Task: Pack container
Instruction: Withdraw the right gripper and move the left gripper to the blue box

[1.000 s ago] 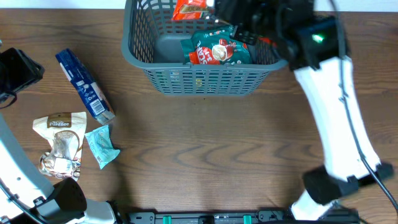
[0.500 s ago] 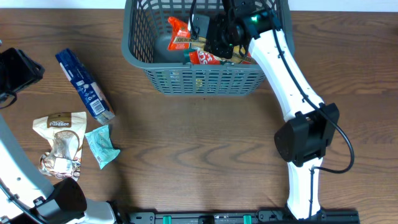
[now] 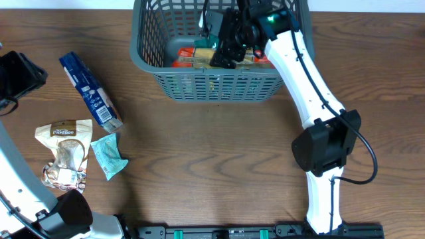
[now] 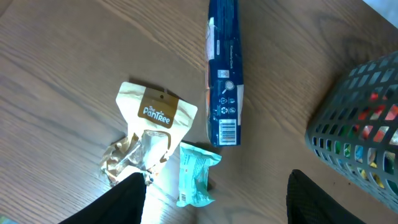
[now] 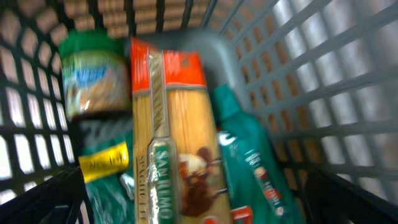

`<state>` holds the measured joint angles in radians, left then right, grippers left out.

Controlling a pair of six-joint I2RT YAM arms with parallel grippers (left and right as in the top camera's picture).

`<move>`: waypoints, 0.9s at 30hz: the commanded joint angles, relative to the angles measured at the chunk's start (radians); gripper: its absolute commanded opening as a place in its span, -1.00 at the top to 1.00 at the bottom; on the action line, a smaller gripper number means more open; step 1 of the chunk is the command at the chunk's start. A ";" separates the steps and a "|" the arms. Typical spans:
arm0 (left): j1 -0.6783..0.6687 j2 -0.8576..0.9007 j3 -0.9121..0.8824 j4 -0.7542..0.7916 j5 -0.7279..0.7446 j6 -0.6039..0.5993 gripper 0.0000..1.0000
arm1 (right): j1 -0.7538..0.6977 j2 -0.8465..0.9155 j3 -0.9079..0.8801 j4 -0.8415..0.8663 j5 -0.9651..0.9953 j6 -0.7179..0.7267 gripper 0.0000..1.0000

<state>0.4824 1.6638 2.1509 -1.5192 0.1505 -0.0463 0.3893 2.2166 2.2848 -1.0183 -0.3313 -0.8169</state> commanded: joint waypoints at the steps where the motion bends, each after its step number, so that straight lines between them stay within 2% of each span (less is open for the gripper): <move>1: -0.002 -0.017 -0.005 -0.004 -0.004 0.032 -0.17 | -0.024 -0.085 0.114 0.010 -0.080 0.135 -0.98; 5: -0.002 -0.017 -0.005 0.006 -0.004 0.050 -0.17 | -0.092 -0.132 0.283 0.012 -0.010 0.349 -0.98; 8: -0.003 -0.017 -0.005 0.005 -0.003 0.050 -0.17 | -0.197 -0.174 0.403 -0.045 0.145 0.631 -0.99; 9: -0.003 -0.017 -0.005 0.005 -0.003 0.050 -0.17 | -0.253 -0.192 0.437 -0.105 0.233 0.761 -0.98; 11: -0.011 -0.018 -0.005 0.003 -0.003 0.048 -0.17 | -0.349 -0.217 0.465 -0.238 0.341 0.922 -0.99; 13: -0.034 -0.018 -0.005 -0.002 -0.004 0.028 -0.17 | -0.467 -0.235 0.466 -0.399 0.349 1.023 -0.98; 16: -0.090 -0.018 -0.005 -0.001 -0.015 -0.029 -0.17 | -0.602 -0.230 0.457 -0.569 0.294 1.049 -0.98; 19: -0.171 -0.018 -0.005 0.006 -0.110 -0.134 -0.17 | -0.682 -0.214 0.422 -0.644 0.282 1.048 -0.99; 24: -0.297 -0.017 -0.013 0.060 -0.161 -0.146 -0.17 | -0.708 -0.201 0.269 -0.655 0.282 1.036 -0.98; 27: -0.315 -0.017 -0.047 0.116 -0.171 -0.152 -0.17 | -0.701 -0.201 0.131 -0.613 0.274 1.013 -0.99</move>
<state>0.1734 1.6623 2.1372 -1.4265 0.0280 -0.1658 -0.3119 2.0045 2.5015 -1.6485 -0.0486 0.1894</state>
